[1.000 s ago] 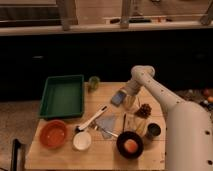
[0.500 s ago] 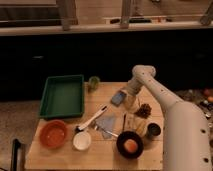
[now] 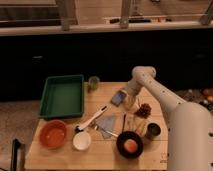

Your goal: Place sponge in paper cup

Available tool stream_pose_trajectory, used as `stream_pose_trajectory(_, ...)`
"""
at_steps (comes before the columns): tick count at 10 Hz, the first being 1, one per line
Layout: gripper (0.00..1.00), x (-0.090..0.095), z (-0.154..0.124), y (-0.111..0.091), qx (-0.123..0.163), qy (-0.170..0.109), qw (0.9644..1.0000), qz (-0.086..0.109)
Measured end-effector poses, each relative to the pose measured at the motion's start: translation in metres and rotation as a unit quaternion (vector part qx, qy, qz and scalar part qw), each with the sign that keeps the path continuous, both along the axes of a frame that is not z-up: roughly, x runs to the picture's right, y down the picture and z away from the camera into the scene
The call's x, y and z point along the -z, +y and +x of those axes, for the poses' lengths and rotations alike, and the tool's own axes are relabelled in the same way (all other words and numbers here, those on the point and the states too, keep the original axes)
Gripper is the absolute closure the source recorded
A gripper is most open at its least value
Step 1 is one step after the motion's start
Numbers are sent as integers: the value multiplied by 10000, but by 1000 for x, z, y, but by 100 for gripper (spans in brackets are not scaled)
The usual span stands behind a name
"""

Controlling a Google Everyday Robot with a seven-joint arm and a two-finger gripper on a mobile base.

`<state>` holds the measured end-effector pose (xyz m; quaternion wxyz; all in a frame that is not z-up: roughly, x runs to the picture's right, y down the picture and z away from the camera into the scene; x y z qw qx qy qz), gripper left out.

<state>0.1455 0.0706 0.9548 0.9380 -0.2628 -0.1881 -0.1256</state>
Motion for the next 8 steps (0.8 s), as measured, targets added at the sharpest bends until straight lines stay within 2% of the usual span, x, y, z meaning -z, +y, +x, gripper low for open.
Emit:
stream_pose_trajectory(2, 20, 2, -8, 3, 246, -105, 9996, 119)
stream_pose_trajectory(6, 21, 0, -29, 3, 647, -266, 9974, 156)
stream_pose_trajectory(8, 39, -2, -37, 2, 821, -321, 9960, 148)
